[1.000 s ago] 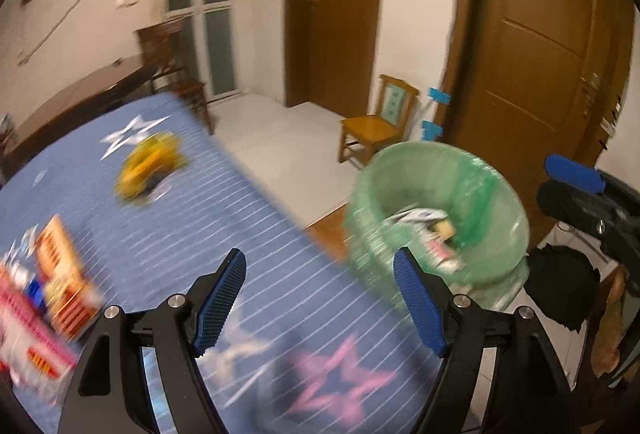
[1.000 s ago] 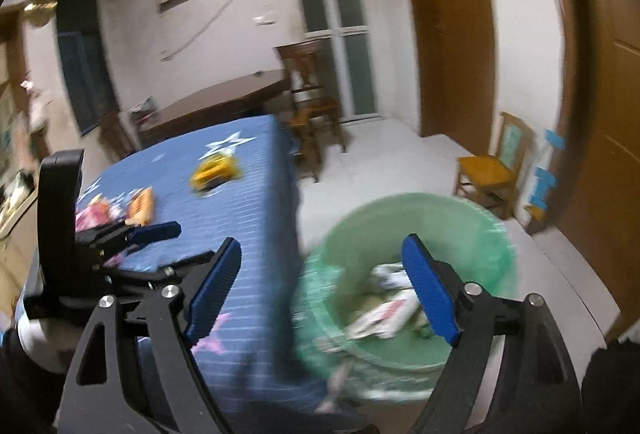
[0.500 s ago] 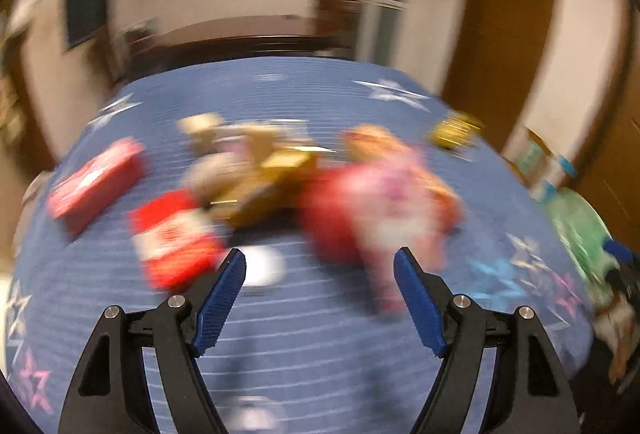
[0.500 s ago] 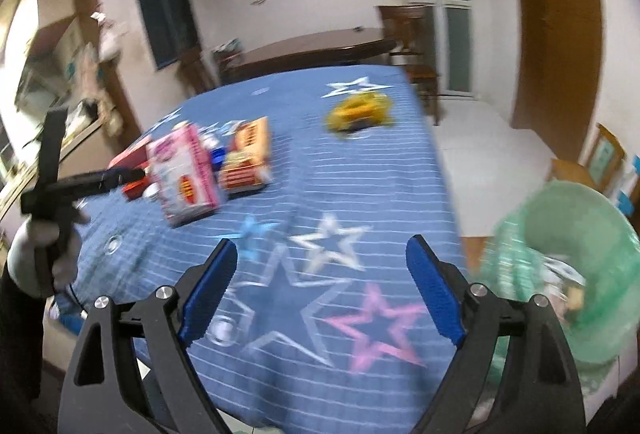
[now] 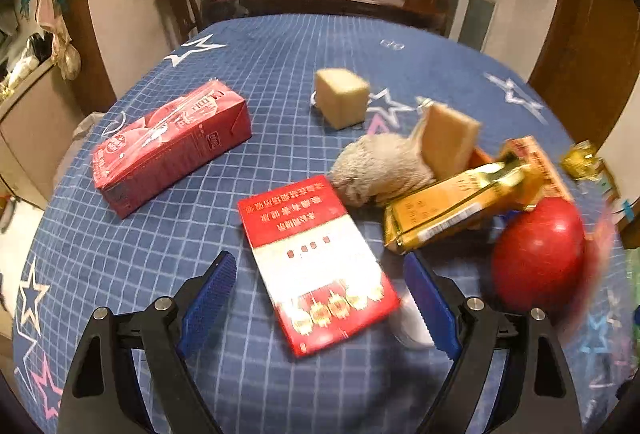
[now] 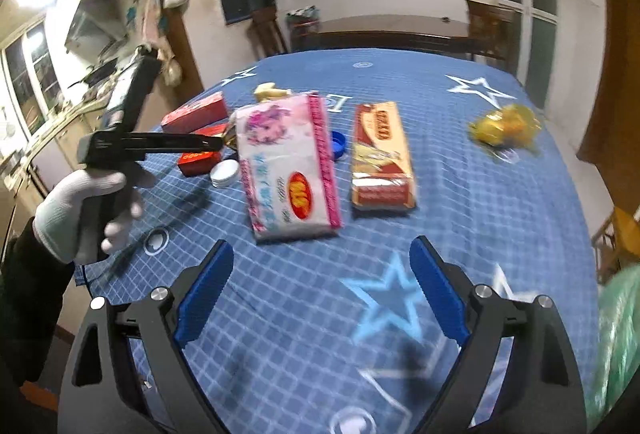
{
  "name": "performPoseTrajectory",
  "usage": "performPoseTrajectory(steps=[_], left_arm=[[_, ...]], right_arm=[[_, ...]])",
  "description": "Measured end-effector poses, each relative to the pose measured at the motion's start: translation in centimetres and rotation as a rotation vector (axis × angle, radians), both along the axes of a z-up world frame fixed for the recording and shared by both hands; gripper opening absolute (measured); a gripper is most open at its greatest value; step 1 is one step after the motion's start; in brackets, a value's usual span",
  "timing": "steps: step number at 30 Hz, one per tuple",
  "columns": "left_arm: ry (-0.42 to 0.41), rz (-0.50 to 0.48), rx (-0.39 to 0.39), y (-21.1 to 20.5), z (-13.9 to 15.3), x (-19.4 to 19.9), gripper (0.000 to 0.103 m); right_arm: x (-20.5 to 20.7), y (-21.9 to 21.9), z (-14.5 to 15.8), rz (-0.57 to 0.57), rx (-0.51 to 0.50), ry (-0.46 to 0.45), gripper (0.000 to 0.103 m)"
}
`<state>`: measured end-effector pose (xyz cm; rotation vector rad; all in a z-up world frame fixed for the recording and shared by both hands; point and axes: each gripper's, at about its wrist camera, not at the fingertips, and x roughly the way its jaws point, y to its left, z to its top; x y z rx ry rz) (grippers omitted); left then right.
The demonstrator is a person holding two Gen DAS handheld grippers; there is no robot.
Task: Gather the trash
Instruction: 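Grasp the red-white box with the left gripper while the right grasps the pink wipes pack, then carry the red-white box and pink wipes pack with both grippers over the bin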
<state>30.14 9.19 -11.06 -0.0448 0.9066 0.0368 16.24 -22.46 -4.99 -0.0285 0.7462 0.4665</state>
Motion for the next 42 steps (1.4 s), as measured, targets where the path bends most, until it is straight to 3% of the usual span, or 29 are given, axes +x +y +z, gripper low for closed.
performPoseTrajectory(steps=[4,5,6,8,20,22,23,26,30,42], left_arm=[[0.003,0.004,0.01,0.0,-1.0,0.3,0.085],[0.005,0.005,-0.002,0.6,-1.2,0.2,0.081],[0.015,0.005,-0.001,1.1,-1.5,0.1,0.07],[0.01,-0.009,0.021,1.5,-1.5,-0.2,0.065],[0.012,-0.036,0.032,2.4,-1.6,0.2,0.069],[0.007,-0.035,0.036,2.7,-1.8,0.3,0.065],[0.0,-0.035,0.039,2.7,-1.7,0.2,0.057],[-0.014,-0.035,0.042,2.6,-1.6,-0.1,0.057],[-0.051,-0.037,0.039,2.4,-1.1,-1.2,0.057],[-0.292,-0.122,-0.034,-1.3,4.9,-10.3,0.057]], right_arm=[[2.0,2.0,-0.1,0.045,-0.013,-0.005,0.086],[2.6,2.5,-0.1,0.054,-0.02,-0.003,0.086],[3.2,2.9,-0.2,0.063,-0.026,0.0,0.086],[4.6,3.8,-0.6,0.077,-0.036,0.011,0.086],[7.5,6.9,-2.6,0.071,-0.098,0.025,0.086],[7.8,7.1,-2.7,0.067,-0.093,0.031,0.072],[8.0,7.2,-2.8,0.066,-0.093,0.04,0.068],[7.8,7.2,-2.7,0.056,-0.072,0.038,0.058],[7.0,6.7,-2.3,0.037,-0.029,0.026,0.046],[3.0,4.5,1.6,-0.069,0.033,-0.087,0.043]])
